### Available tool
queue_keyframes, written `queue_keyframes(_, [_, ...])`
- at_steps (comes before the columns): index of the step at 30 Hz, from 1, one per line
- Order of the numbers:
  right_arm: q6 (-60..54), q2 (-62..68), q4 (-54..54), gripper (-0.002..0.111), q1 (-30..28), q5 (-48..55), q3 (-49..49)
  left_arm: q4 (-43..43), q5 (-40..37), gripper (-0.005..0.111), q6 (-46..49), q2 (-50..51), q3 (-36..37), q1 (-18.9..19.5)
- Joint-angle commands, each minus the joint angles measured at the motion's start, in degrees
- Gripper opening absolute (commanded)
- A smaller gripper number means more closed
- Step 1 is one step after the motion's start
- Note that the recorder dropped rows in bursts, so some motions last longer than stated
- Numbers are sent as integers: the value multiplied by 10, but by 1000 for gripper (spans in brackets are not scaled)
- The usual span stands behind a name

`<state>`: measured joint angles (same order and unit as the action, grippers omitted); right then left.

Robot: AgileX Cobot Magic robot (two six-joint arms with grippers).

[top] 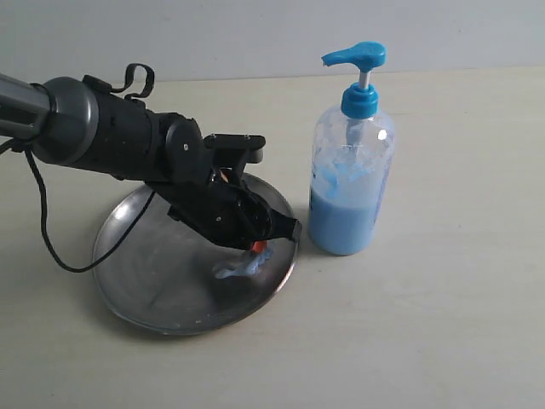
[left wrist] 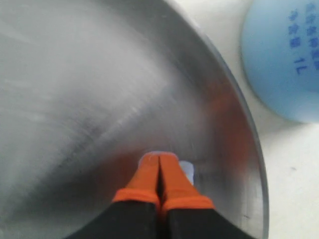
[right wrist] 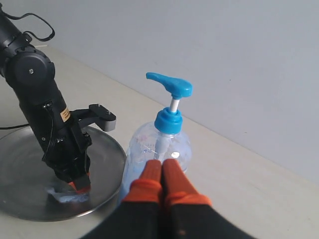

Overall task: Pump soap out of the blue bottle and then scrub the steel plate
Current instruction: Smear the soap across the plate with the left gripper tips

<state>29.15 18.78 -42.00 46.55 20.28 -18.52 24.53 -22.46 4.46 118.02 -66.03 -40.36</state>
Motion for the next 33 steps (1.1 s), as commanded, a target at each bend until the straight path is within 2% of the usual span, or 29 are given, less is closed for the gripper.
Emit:
queue_keyframes(1, [0,-8,-4,0,1,-6,2,-22,-31,0,2,17,-8,-2])
queue_keyframes(10, [0,-13,-6,0,1,-11,4,-33,-103,0,2,16,-34,-1])
queue_keyframes(23, [0,-13,-6,0,1,-11,4,15,-142,0,34,16,-57,-2])
queue_keyframes(33, [0,-15,-6,0,1,-12,4,-35,-166,0,37,16,-57,-2])
